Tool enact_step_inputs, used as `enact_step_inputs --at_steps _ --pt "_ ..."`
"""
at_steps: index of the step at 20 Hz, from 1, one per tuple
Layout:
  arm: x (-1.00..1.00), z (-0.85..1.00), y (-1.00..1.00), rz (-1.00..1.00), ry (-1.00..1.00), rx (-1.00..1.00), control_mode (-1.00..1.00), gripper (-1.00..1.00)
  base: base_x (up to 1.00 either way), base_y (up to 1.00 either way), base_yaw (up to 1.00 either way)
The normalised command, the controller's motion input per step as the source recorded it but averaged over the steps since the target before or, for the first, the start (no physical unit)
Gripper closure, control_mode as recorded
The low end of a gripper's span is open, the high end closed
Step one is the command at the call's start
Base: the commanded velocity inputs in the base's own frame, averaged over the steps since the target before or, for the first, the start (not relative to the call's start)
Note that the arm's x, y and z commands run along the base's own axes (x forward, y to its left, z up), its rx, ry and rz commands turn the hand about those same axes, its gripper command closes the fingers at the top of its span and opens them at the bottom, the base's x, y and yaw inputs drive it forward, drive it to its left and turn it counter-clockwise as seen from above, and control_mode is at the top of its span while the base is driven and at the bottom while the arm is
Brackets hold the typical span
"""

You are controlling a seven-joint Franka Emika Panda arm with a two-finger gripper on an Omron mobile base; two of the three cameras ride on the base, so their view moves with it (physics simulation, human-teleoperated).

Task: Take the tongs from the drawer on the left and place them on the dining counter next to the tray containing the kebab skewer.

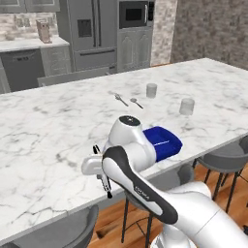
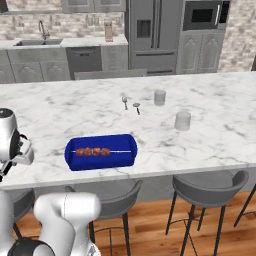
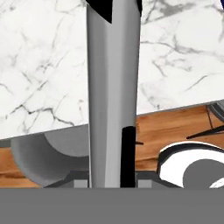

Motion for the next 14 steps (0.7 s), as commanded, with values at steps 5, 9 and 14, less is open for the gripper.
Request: enact_step_inputs --at_steps 5,9,14 --pt "1.0 0.0 -0.16 0.14 0.05 0.02 -1.0 1.0 0.0 0.0 0.0" --pt "1.0 0.0 -0.14 0.13 0.03 0.0 -1.0 1.0 0.0 0.0 0.0" --pt "1.0 -0.01 0.25 0.06 0.09 -0.04 -1.0 1.0 0.0 0.0 0.0"
